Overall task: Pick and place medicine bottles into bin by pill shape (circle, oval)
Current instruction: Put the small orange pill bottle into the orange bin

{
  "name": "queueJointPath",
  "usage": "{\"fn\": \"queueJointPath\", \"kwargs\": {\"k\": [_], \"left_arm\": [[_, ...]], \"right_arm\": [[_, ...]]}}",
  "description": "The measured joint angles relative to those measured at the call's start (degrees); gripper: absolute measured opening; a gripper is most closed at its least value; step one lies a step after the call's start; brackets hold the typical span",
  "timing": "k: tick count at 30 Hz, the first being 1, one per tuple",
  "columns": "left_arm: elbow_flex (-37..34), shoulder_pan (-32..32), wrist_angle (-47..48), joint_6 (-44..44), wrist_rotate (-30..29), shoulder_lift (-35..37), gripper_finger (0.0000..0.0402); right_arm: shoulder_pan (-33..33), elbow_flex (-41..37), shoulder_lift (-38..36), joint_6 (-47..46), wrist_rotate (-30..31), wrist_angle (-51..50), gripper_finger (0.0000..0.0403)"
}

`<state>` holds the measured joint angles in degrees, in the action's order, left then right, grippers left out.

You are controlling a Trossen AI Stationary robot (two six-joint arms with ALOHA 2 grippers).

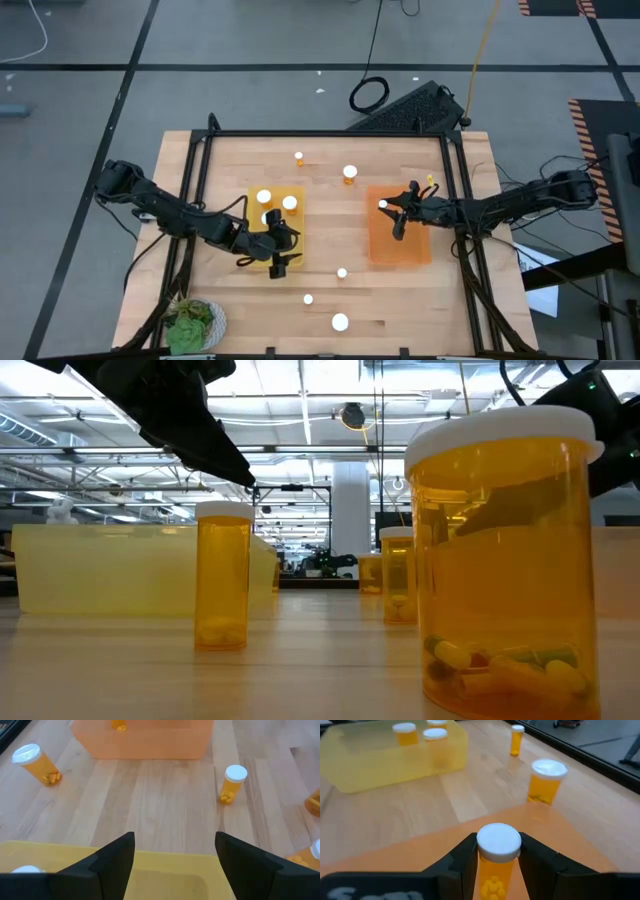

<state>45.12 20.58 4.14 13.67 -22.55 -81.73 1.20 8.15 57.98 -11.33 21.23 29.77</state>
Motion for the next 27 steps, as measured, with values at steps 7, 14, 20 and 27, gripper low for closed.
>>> {"fn": "queueJointPath", "kwargs": {"k": [7,14,20,27], "left_arm": [[0.0,0.0,-0.1,0.0,0.0,0.0,0.028],[0.0,0.0,-0.1,-0.1,0.0,0.0,0.028],[0.0,0.0,-0.2,-1.0,0.0,0.0,0.028],[0.0,0.0,-0.2,-1.1,0.0,0.0,0.028]], "right_arm": [[-0.9,-0.1,2.7,-0.4,-0.1,1.9,0.0121],[-0.9,-0.1,8.7,-1.5,-0.4,7.6,0.0121],[-0.9,-0.1,12.5,-1.6,-0.5,9.5,0.0121],[-0.9,-0.1,13.4,-1.7,-0.5,9.5,0.0125]]}}
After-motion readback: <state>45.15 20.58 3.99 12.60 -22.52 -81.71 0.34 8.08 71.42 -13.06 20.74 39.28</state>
